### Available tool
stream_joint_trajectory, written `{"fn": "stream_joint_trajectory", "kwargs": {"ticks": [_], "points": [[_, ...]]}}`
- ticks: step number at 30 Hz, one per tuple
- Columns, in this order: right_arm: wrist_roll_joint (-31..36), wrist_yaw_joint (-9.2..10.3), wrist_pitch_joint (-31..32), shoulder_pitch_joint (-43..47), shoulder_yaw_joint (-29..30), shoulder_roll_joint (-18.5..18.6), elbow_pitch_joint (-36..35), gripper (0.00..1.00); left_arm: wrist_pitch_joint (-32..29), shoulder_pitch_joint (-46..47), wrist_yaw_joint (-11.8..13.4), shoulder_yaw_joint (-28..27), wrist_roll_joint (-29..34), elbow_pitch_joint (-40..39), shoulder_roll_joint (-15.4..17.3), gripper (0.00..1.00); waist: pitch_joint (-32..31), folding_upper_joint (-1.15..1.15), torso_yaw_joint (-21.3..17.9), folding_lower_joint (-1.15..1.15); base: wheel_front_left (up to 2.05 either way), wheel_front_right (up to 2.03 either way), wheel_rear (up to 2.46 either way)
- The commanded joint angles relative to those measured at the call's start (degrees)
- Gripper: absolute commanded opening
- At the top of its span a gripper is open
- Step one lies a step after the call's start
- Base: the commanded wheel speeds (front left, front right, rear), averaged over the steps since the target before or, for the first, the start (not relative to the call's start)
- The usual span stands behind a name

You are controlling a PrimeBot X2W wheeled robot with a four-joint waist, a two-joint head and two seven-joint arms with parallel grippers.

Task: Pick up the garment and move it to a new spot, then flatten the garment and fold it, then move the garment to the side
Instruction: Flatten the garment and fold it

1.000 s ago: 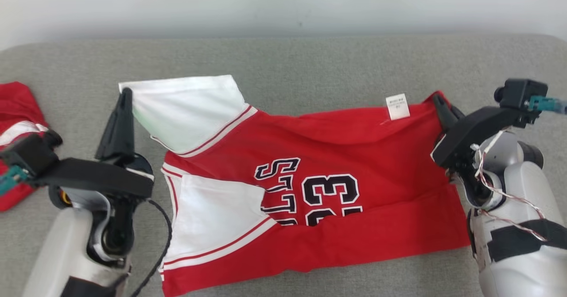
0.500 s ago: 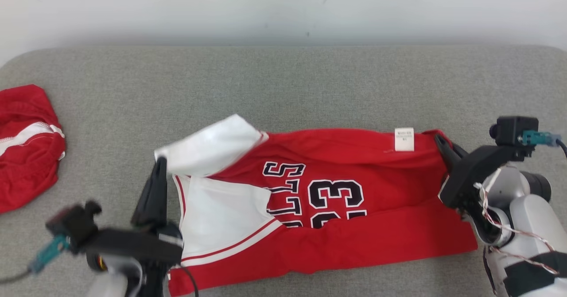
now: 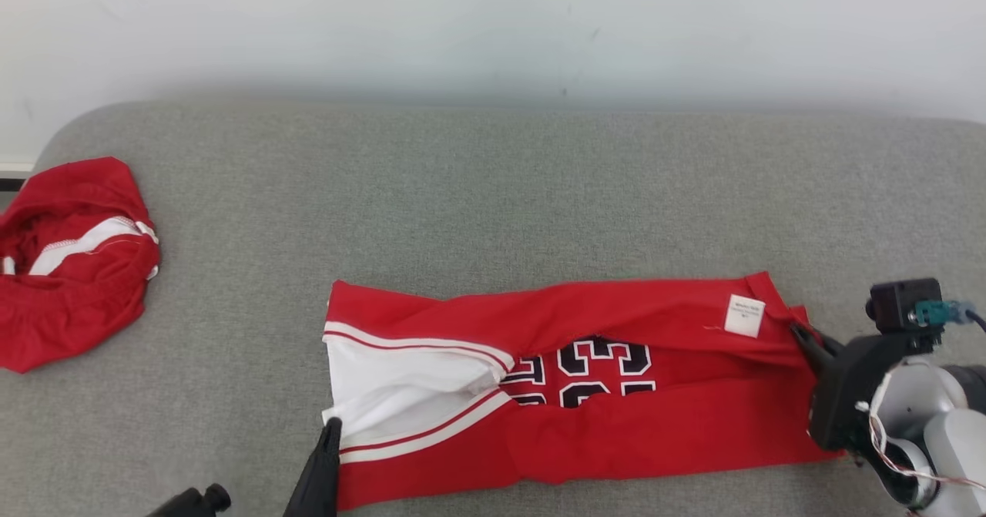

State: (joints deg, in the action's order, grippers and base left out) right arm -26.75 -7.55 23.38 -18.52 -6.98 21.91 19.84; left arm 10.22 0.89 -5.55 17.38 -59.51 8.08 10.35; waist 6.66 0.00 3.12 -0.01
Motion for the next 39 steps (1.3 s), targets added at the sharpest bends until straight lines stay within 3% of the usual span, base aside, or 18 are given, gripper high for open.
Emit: {"fn": "stream_joint_trajectory", "kwargs": {"ticks": [1, 9, 12, 13, 14, 15, 16, 17, 21, 23, 28, 34, 39], "points": [[0.71, 0.14, 0.55, 1.33, -0.41, 1.12, -0.06, 0.0, 0.07, -1.1, 0.13, 0.09, 0.02, 0.11, -0.17, 0.0, -0.87, 0.0, 0.62, 0.01, 0.0, 0.0, 0.0], [3.43, 0.14, 0.56, 3.68, -0.3, 1.68, 0.29, 0.0, -1.55, -3.62, 1.12, 0.36, -1.44, 0.81, 0.2, 0.0, -1.6, 0.0, 0.55, 0.01, 0.0, 0.0, 0.0], [4.18, 0.14, 0.21, 3.88, 0.25, 1.2, 0.87, 0.11, -1.57, -4.39, 1.1, 0.86, -1.54, 1.39, -0.12, 0.0, -1.77, 0.0, 0.9, 0.01, 0.0, 0.0, 0.0], [4.35, 0.14, 0.29, 4.14, 0.53, 0.88, 1.17, 0.38, -1.78, -4.29, 1.06, 1.25, -1.35, 1.88, -0.25, 0.0, -1.84, 0.0, 1.04, 0.01, 0.0, 0.0, 0.0], [4.26, 0.14, 0.75, 4.42, 1.37, 0.34, 1.9, 1.0, -1.79, -3.94, 1.23, 1.62, -0.75, 2.33, -0.31, 0.0, -1.95, 0.0, 1.13, 0.01, 0.0, 0.0, 0.0], [4.36, 0.14, 1.05, 4.52, 1.92, -0.16, 2.19, 1.0, -1.67, -3.44, 1.37, 1.91, -0.16, 2.96, -0.34, 0.0, -2.06, 0.0, 1.19, 0.01, 0.0, 0.0, 0.0], [4.43, 0.14, 1.03, 4.5, 2.27, -0.71, 2.03, 1.0, -1.49, -3.02, 1.46, 2.18, 0.34, 3.68, -0.43, 0.42, -2.2, 0.0, 1.22, 0.01, 0.0, 0.0, 0.0], [4.61, 0.14, 0.94, 4.42, 2.94, -1.14, 1.78, 1.0, -1.21, -2.6, 1.81, 2.46, 1.23, 4.43, -0.22, 1.0, -2.42, 0.0, 1.2, 0.01, 0.0, 0.0, 0.0], [2.99, 0.14, 1.91, 5.95, 6.84, -3.97, -0.16, 1.0, 1.39, -1.55, 3.26, 2.61, 5.6, 6.27, 1.42, 1.0, -3.51, 0.0, 1.14, 0.01, 0.0, 0.0, 0.0], [2.46, 0.14, 4.94, 8.42, 10.81, -5.99, -2.74, 1.0, 4.01, -1.67, 4.8, 1.74, 11.6, 5.97, 3.75, 1.0, -4.4, 0.0, 1.12, 0.01, 0.0, 0.0, 0.0], [6.9, 0.14, 11.37, 11.7, 18.85, -9.48, -9.04, 1.0, 4.97, -2.05, 7.13, -3.39, 23.98, -1.07, 4.68, 1.0, -5.65, 0.0, 1.22, 0.01, 0.0, 0.0, 0.0], [13.16, 0.14, 15.86, 10.61, 24.72, -14.48, -14.25, 1.0, 4.98, -4.41, 5.11, -8.17, 34.15, -9.26, 2.47, 1.0, -6.21, 0.0, 1.28, 0.01, 0.0, 0.0, 0.0], [17.96, 0.14, 19.79, 7.37, 26.57, -17.29, -13.65, 1.0, 4.99, -5.94, 2.45, -10.67, 38.43, -12.27, 0.56, 1.0, -5.7, 0.0, 1.59, 0.01, 0.0, 0.0, 0.0]]}}
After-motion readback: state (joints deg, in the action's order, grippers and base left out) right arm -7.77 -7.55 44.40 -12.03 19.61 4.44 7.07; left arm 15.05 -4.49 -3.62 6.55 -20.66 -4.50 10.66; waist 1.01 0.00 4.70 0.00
